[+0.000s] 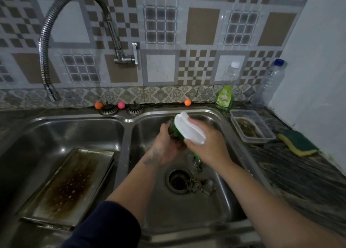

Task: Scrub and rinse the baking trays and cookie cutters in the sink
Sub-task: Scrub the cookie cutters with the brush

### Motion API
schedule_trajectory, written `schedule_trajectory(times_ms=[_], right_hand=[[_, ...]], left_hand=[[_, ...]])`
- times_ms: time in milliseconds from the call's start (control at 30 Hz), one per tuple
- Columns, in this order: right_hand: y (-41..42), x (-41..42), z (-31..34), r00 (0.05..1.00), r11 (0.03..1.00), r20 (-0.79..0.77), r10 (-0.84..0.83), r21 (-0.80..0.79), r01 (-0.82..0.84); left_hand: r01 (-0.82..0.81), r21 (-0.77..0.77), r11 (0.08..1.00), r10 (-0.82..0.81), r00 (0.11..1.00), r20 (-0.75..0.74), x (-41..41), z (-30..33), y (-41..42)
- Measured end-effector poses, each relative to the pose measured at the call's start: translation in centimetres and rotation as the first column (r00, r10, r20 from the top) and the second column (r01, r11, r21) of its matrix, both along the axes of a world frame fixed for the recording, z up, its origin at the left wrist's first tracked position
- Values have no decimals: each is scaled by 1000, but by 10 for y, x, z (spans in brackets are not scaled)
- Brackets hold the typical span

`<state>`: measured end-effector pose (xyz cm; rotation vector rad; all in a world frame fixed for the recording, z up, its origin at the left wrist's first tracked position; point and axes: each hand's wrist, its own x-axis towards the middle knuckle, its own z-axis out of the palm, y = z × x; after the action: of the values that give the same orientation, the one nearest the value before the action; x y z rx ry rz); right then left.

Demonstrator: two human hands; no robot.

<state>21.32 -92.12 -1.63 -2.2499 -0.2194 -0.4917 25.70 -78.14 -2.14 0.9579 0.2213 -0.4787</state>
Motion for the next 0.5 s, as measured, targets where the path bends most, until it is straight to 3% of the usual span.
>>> schedule_trajectory(times_ms=[133,233,333,400,500], right_hand=[[-5,12,7,998,918,32,-45,-394,54],[-14,12,10,993,935,55,-104,-334,116],[-18,5,16,999,961,-46,29,-273,-41],[-14,7,18,996,934,-70,56,-349,-77],[-11,14,19,999,888,-13,-34,-458,24]], left_hand=[[8,-1,1000,-8,999,38,1,-2,-2],[39,106,994,-46,997,66,5,-5,2],[96,164,982,-109,992,69,3,-2,6],[82,162,983,-94,993,66,3,-5,6],[16,116,993,-25,997,71,5,-7,10]])
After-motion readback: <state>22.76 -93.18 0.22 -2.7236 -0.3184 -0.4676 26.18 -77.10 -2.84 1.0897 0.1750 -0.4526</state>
